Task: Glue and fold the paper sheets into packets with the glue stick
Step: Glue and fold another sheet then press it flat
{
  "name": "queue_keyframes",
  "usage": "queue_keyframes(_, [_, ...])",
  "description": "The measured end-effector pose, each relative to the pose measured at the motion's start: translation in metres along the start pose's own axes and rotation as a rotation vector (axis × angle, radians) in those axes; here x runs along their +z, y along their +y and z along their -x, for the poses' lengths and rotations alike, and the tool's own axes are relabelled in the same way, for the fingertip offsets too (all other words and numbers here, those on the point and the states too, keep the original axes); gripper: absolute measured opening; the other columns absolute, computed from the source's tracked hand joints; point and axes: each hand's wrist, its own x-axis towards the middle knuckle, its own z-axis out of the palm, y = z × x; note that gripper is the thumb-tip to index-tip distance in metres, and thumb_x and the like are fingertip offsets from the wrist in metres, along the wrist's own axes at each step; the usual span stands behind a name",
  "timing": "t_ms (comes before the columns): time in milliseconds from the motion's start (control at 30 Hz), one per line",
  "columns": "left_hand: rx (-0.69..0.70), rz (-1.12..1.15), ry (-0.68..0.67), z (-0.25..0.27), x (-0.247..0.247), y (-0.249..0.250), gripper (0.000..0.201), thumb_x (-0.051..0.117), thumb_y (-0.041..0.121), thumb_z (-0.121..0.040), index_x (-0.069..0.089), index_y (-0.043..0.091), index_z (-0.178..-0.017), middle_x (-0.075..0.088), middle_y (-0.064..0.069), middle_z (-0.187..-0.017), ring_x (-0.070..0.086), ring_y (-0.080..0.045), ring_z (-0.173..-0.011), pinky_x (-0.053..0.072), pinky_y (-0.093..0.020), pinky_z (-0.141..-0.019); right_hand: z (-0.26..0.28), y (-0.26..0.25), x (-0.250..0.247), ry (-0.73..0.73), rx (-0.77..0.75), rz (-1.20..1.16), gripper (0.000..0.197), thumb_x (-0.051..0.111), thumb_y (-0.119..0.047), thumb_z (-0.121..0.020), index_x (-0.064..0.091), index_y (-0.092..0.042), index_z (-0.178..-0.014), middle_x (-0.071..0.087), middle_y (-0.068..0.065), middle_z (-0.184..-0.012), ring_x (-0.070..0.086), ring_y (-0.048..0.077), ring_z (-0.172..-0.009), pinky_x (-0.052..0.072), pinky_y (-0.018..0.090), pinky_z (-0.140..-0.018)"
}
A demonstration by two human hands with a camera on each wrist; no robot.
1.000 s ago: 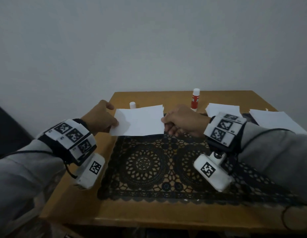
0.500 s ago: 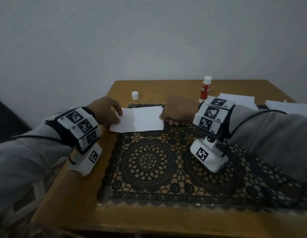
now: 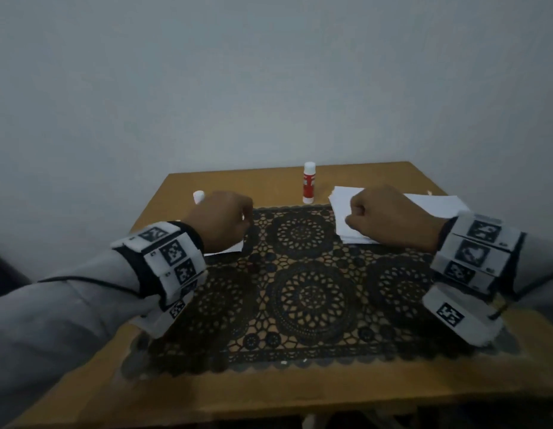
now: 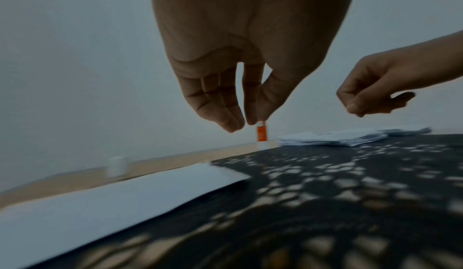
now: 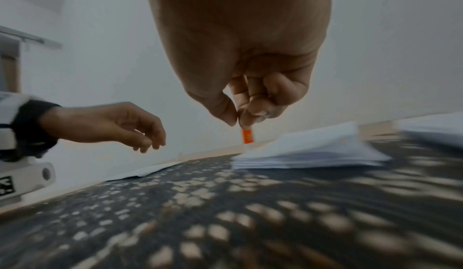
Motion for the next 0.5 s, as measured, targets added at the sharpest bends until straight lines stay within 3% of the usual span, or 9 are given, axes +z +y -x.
queue_keyframes(67, [0.107,0.009,-0.024,-0.010,0.005,0.032,0.016,0.053,0.018,-0.091,0.066,0.014,-0.100,0.063,-0.001,-0.098,0.058,-0.020,-0.091,0.046,-0.032,-0.078,0.010,0.023,-0.004,0.027,0.043,0.006,0.032,0.060,-0.019,-0.085,0.053,0.003,-0.064,0.058,0.016,-0.067,0.055,0.028,-0.064,0.047,0.045,-0.061])
queue_keyframes(233, [0.290,-0.002,-0.070,-0.040,0.026,0.097,0.023,0.054,0.022,-0.091,0.066,0.015,-0.109,0.065,-0.003,-0.108,0.059,-0.020,-0.098,0.048,-0.032,-0.084,0.020,0.060,-0.005,0.031,0.104,0.114,0.029,0.054,-0.022,-0.090,0.051,0.000,-0.072,0.060,0.013,-0.073,0.053,0.023,-0.064,0.041,0.035,-0.058])
queue_keyframes(367, [0.327,-0.051,-0.151,-0.067,0.043,0.126,0.036,0.053,0.031,-0.094,0.056,0.016,-0.127,0.058,-0.003,-0.126,0.052,-0.020,-0.116,0.043,-0.032,-0.098,0.019,0.065,-0.002,0.049,0.115,0.079,0.024,0.052,-0.024,-0.092,0.056,-0.002,-0.082,0.060,0.008,-0.077,0.057,0.026,-0.073,0.045,0.038,-0.063])
queue_keyframes(500, [0.333,-0.143,-0.244,-0.091,0.060,0.142,0.041,0.052,0.038,-0.094,0.057,0.013,-0.126,0.058,-0.006,-0.127,0.053,-0.022,-0.116,0.044,-0.039,-0.100,0.016,0.063,-0.001,0.060,0.157,0.053,0.015,0.050,-0.020,-0.092,0.056,-0.007,-0.089,0.057,0.004,-0.082,0.055,0.024,-0.078,0.036,0.032,-0.058])
